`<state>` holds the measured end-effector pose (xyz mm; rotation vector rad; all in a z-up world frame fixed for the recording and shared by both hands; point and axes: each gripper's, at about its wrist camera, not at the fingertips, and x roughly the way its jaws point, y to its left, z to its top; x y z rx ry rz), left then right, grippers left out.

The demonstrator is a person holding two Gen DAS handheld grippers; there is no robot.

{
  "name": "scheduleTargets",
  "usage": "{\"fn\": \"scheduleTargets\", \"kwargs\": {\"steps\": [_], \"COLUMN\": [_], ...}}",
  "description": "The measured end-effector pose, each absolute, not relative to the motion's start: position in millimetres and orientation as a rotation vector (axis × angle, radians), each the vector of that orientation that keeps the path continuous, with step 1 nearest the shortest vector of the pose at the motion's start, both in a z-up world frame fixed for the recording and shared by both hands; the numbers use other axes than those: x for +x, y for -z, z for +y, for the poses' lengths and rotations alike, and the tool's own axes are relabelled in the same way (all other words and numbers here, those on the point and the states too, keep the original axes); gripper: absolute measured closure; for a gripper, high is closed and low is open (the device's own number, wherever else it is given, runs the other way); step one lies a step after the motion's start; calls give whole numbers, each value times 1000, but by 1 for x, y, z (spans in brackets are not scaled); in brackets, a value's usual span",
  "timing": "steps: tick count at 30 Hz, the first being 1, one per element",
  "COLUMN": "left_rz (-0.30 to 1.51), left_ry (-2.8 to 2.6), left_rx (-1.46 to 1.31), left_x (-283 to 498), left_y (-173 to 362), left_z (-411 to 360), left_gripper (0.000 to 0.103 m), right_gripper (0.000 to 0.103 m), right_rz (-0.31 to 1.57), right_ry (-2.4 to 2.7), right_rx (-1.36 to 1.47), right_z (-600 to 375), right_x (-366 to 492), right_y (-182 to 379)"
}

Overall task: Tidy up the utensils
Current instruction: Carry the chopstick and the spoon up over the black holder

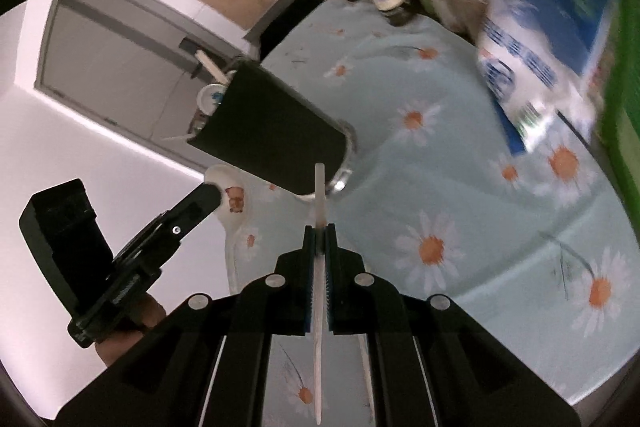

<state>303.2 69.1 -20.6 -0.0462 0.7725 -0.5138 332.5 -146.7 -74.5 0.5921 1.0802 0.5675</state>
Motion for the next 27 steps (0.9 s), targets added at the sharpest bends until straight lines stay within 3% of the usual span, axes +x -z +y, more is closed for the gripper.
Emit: {"fn": "scheduleTargets", "kwargs": {"steps": [27], "left_rz": [523], "left_ry": [166], "left_rx": [-194], "left_x": [298], "left_y": [-49], "left_z": [107], "left_gripper": [101], "right_gripper": [97], "right_rz": [813], "right_ry": [-876], "right_rx": [367], "right_z": [-95], "right_x": [415], "right_y": [-13]}}
